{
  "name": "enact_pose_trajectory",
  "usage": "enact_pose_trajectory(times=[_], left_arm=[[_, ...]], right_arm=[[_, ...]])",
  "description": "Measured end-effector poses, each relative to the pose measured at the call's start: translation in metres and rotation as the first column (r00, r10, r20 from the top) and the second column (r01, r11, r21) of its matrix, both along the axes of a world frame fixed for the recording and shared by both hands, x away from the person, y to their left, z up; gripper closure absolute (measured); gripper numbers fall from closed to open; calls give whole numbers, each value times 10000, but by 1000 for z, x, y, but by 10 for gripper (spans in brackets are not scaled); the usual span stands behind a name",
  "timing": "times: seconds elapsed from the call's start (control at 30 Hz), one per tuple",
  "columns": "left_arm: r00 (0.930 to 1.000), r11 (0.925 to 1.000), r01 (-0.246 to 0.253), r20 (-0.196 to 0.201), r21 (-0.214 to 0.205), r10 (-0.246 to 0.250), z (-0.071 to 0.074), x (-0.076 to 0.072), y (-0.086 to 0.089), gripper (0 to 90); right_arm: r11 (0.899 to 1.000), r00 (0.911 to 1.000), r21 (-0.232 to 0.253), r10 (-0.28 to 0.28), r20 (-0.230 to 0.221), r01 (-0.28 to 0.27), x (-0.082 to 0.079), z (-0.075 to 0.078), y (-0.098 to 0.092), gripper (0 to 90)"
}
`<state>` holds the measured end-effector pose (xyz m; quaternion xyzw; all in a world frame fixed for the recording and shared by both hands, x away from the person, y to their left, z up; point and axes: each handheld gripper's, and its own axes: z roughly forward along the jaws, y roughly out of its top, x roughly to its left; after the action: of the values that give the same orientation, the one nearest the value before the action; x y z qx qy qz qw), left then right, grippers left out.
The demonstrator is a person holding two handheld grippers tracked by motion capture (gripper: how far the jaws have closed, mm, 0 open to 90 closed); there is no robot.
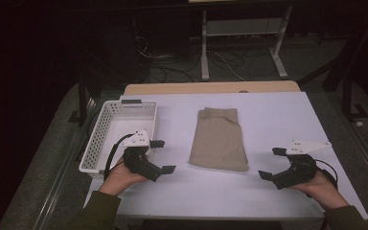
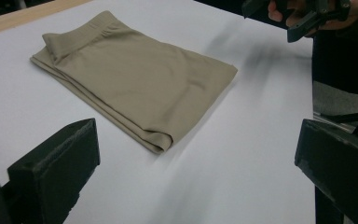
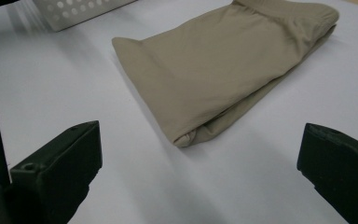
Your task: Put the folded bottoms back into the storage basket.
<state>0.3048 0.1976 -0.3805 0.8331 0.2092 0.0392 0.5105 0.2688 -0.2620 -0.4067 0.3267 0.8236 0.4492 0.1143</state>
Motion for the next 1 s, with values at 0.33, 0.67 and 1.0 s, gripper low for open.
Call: enact_pose_trajectory(times=[0.33,0.67,1.0], left_arm=[[9999,9999,70,-91,101,-69,2,1,1,0],[9999,9998,130,-17,123,-130,2,4,-2,0],[9998,9998,164,-98,99,-163,0,5,-3,0]], right_arm=[[9989,9991,-178,429,-75,-430,3,-1,10,0],[9988,9990,-165,455,-10,-455,7,-1,13,0],[9985,9987,-184,512,38,-512,10,1,16,0]])
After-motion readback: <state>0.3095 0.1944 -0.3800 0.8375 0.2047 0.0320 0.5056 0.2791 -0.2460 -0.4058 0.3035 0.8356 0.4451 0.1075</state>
